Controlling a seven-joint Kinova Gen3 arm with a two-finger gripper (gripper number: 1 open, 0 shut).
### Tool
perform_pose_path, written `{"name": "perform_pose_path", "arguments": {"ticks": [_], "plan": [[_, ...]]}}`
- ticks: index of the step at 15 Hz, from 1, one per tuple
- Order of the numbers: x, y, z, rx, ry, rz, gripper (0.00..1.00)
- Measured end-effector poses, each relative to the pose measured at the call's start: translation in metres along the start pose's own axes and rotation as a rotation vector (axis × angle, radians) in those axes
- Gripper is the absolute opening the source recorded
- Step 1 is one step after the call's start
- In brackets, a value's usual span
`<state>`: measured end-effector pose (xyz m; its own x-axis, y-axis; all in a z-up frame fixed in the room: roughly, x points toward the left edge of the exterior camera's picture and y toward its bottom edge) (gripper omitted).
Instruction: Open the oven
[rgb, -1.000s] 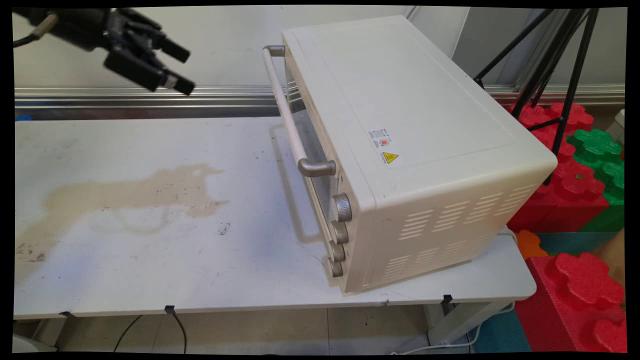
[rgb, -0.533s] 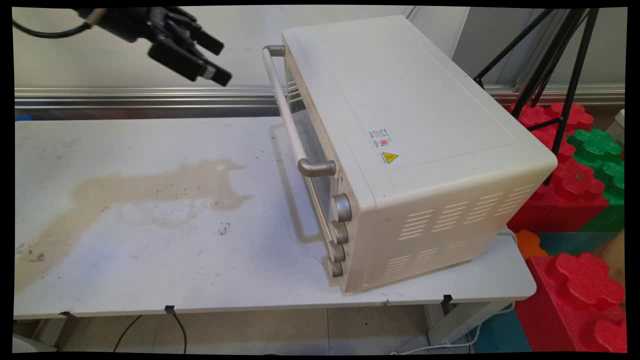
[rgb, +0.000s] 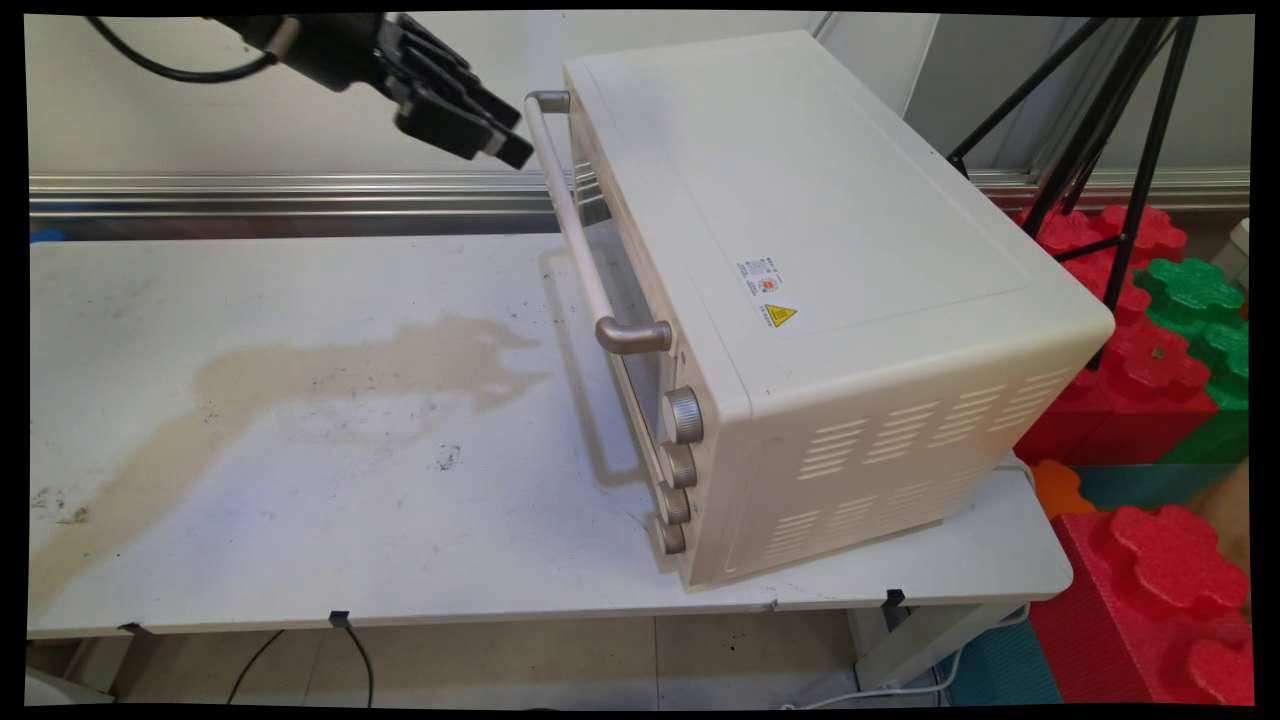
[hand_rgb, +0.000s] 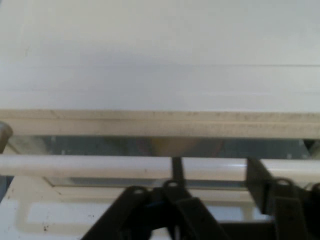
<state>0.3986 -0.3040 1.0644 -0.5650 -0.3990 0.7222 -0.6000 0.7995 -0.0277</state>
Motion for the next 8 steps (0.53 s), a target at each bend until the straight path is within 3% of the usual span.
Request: {"name": "perform_pose_path", "arguments": {"ticks": [8], "plan": [[0.009,0.001,0.04,0.002,-0.023,-0.005,0.0]]}}
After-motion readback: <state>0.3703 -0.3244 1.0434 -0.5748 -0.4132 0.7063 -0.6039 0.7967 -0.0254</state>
